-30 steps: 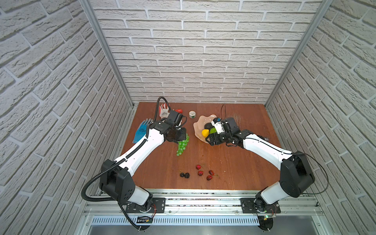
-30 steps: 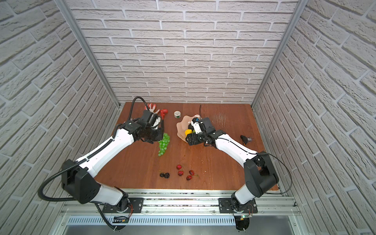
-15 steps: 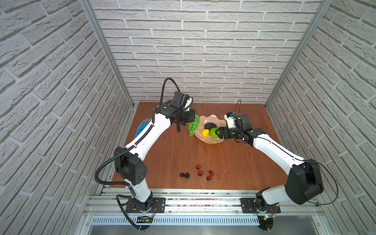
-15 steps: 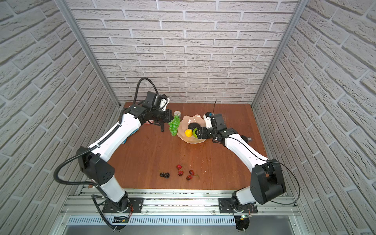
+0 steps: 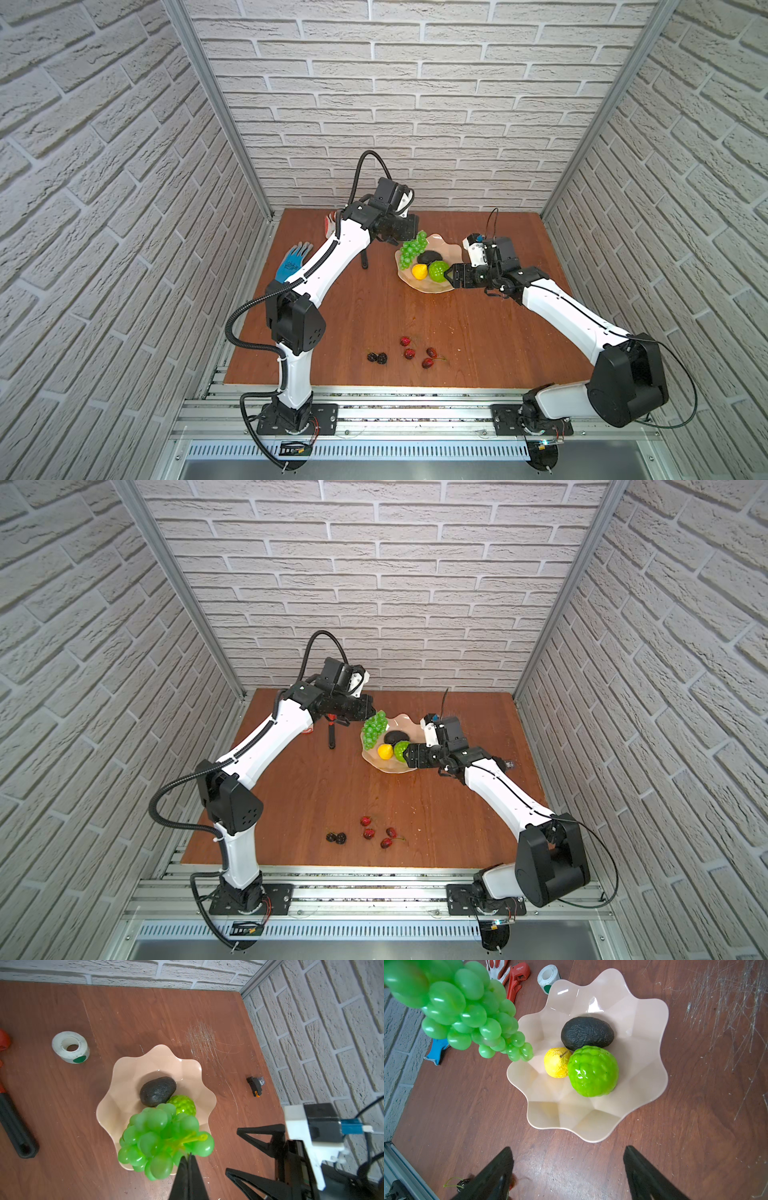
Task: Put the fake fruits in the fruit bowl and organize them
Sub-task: 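Lift the grape bunch with the left gripper and carry it over the bowl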
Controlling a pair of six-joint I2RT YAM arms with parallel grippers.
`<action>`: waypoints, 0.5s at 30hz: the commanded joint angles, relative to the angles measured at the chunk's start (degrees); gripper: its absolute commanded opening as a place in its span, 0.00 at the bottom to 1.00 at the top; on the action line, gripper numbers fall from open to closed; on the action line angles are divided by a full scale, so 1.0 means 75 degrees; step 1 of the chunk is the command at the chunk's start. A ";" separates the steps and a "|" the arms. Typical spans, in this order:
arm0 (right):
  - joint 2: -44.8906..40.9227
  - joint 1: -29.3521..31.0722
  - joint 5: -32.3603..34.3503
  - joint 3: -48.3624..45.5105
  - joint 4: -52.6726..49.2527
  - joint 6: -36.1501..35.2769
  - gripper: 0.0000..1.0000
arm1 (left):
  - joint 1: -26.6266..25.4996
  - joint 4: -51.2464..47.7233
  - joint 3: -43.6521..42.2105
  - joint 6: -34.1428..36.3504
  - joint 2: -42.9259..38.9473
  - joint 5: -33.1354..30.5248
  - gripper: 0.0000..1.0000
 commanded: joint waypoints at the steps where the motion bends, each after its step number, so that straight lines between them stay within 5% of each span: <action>1: -0.0232 -0.0093 -0.0047 -0.0121 0.0223 -0.0013 0.85 | -0.0118 0.0069 0.0231 0.0093 -0.0004 0.0191 0.00; 15: -0.0458 -0.0228 0.0056 -0.0185 0.0142 -0.0118 0.85 | -0.0242 0.1195 -0.0580 -0.0568 0.0182 0.1605 0.00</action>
